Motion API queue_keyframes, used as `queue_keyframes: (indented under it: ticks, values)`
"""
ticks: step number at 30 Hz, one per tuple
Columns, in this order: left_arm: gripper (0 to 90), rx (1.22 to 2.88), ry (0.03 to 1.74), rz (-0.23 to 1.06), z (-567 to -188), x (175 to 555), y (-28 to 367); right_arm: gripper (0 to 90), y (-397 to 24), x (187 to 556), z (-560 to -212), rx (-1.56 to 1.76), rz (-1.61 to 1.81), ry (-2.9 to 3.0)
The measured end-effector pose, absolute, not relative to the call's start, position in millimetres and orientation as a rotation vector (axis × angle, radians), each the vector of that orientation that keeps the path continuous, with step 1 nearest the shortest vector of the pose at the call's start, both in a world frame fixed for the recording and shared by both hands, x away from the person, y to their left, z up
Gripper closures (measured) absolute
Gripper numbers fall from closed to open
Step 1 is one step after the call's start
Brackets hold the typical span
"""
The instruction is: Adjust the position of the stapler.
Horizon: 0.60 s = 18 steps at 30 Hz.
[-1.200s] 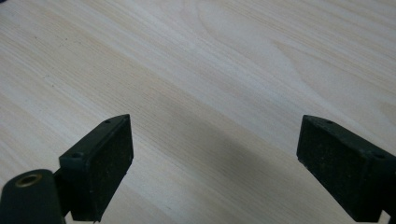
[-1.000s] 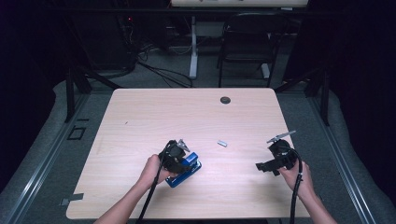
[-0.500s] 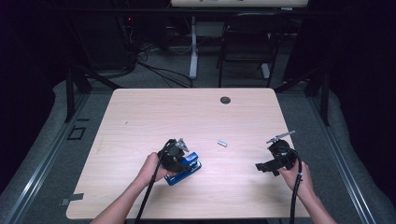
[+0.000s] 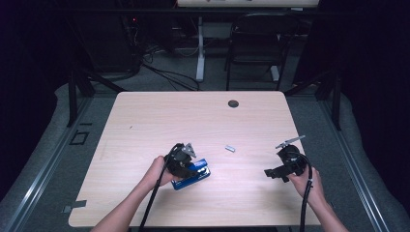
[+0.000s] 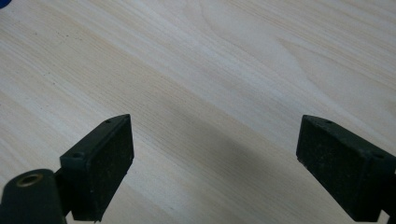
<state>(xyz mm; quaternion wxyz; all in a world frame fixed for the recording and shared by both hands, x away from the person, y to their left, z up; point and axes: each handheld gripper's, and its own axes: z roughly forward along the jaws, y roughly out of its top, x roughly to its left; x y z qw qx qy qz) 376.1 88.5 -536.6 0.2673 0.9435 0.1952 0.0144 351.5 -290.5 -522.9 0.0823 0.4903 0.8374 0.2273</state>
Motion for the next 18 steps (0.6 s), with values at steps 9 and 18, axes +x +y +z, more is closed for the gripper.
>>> queue_keyframes:
  ticks: [9, 18]
  values:
    - [65.9, 2.551, 0.469, 0.024, -536.8, 378.0, 87.6, 10.6, -289.9, 351.7, -523.4, 1.467, 0.681, 2.505]
    - [65.0, 2.529, 0.519, -0.016, -536.9, 380.3, 87.3, 10.6, -289.9, 351.7, -523.7, 1.469, 0.682, 2.508]
